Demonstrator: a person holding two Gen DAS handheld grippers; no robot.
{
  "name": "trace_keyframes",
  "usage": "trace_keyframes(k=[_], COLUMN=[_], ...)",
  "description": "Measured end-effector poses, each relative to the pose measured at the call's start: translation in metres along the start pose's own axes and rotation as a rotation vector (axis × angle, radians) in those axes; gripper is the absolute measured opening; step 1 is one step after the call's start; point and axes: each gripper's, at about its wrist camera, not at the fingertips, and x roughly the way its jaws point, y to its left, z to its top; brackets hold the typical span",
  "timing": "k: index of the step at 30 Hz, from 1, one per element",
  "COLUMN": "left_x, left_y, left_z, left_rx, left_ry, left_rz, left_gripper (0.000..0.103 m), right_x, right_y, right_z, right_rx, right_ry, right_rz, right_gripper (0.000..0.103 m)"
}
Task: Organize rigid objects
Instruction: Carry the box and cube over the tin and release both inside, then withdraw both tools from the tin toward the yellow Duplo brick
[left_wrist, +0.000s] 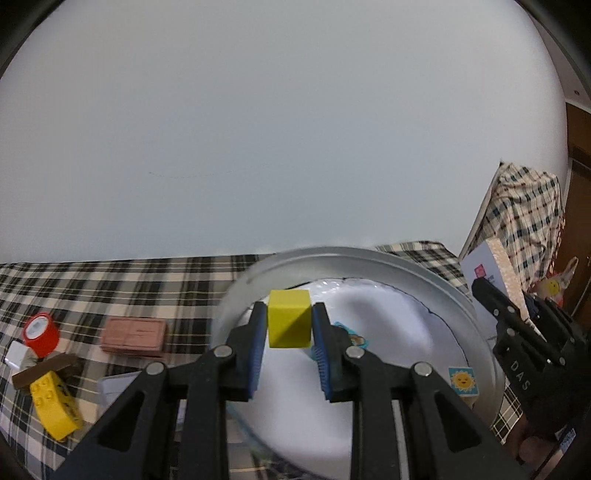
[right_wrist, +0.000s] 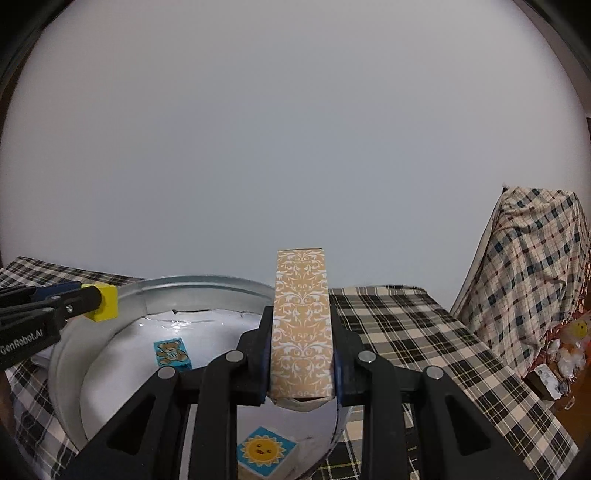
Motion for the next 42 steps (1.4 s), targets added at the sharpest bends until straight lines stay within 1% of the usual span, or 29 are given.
trace_keyframes(k=[4,10,18,20,22,23,24,25,26,27,28,29,30,31,34,37,42], left_x=[0.013,0.024,0.031,0.033,0.036,0.034,0.030,0.028,0.022,0.016,0.012,0.009,0.007,0.005,0.002,-0.003,-0.014], left_y=[-0.012,-0.025,-0.026,-0.027,-0.029,-0.028,-0.027,-0.028,-0.027,-0.024,-0.021,-0.017,-0.013,-0.010,-0.003,0.002,0.012], left_z=[-0.001,-0.003,-0.007,-0.008,-0.011,-0.012,-0.013,-0.013,-0.013,-0.012,-0.010,-0.009,-0.008,-0.009,-0.012,-0.015,-0.018], left_rx=[0.023,0.062,0.070,0.079,0.092,0.088,0.084,0.081,0.066,0.053,0.040,0.022,0.005,-0.013,-0.015,0.009,0.034], left_ry=[0.029,0.057,0.083,0.092,0.103,0.099,0.094,0.089,0.064,0.037,0.017,0.008,0.002,-0.005,0.002,-0.015,-0.053], left_rz=[0.004,0.027,0.050,0.057,0.058,0.038,0.020,0.023,0.054,0.077,0.086,0.087,0.087,0.091,0.103,0.153,0.210], left_gripper=[0.023,0.023,0.023,0.023,0.023,0.033,0.044,0.073,0.082,0.086,0.095,0.103,0.102,0.102,0.102,0.102,0.102], right_x=[0.008,0.017,0.023,0.024,0.026,0.026,0.025,0.025,0.023,0.019,0.014,0.008,0.004,0.003,0.004,0.007,0.000], right_y=[0.000,0.004,0.001,0.001,0.000,0.000,0.001,0.002,0.003,0.004,0.002,-0.001,-0.006,-0.008,-0.015,-0.013,-0.013], right_z=[-0.002,-0.006,-0.007,-0.007,-0.007,-0.007,-0.007,-0.007,-0.007,-0.006,-0.006,-0.006,-0.005,-0.005,-0.006,-0.008,-0.006], right_rx=[0.002,-0.012,0.017,0.023,0.044,0.056,0.061,0.059,0.052,0.052,0.060,0.072,0.090,0.103,0.139,0.136,0.135], right_ry=[0.037,0.067,0.095,0.099,0.106,0.108,0.108,0.104,0.090,0.070,0.034,-0.009,-0.035,-0.043,-0.052,-0.041,-0.084], right_rz=[0.012,0.029,0.049,0.059,0.110,0.132,0.140,0.134,0.121,0.106,0.066,0.044,0.032,0.025,0.006,-0.005,-0.001], right_gripper=[0.027,0.027,0.028,0.028,0.028,0.028,0.031,0.035,0.054,0.069,0.075,0.084,0.091,0.092,0.092,0.092,0.092])
